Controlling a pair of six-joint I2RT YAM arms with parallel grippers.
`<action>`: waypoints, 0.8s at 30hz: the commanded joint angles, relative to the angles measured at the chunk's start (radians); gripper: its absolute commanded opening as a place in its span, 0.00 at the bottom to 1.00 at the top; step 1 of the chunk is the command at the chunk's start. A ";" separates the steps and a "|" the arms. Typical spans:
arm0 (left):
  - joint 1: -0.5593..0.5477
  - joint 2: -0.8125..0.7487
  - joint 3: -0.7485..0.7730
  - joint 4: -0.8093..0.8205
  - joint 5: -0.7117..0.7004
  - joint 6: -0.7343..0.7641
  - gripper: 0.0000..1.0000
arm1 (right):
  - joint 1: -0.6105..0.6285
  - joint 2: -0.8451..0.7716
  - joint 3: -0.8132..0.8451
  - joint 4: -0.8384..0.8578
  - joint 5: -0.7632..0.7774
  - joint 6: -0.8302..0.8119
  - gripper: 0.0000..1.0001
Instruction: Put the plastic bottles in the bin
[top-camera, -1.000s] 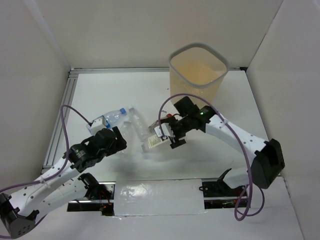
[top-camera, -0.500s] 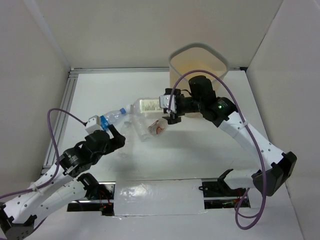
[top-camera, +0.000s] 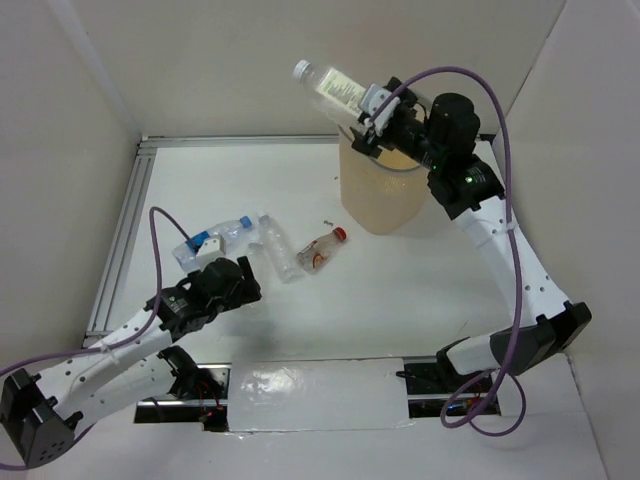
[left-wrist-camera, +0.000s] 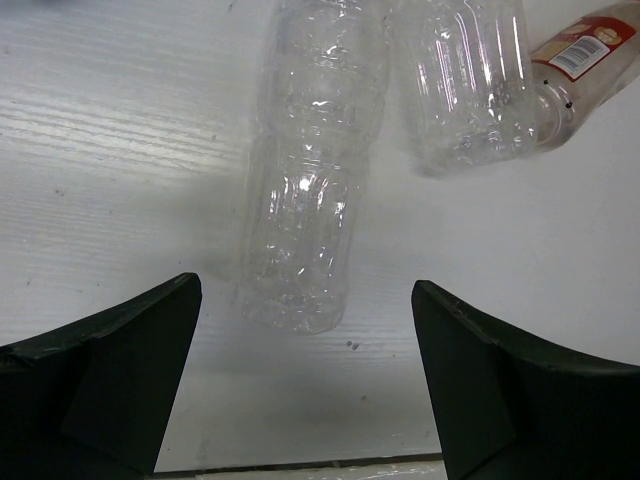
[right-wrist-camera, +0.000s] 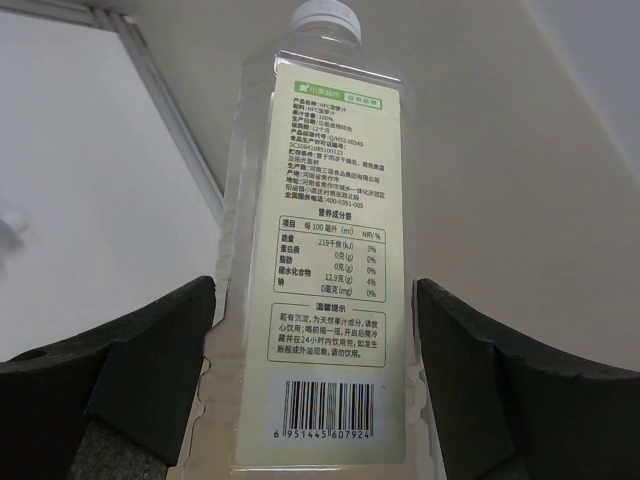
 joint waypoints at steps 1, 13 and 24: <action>-0.004 0.027 -0.006 0.069 -0.002 0.052 1.00 | -0.069 0.010 0.061 0.083 0.066 0.097 0.05; 0.006 0.140 -0.015 0.153 -0.002 0.098 1.00 | -0.236 0.010 -0.019 -0.011 -0.009 0.173 0.45; 0.035 0.194 -0.015 0.175 -0.002 0.098 1.00 | -0.296 0.028 -0.028 -0.031 -0.086 0.230 0.94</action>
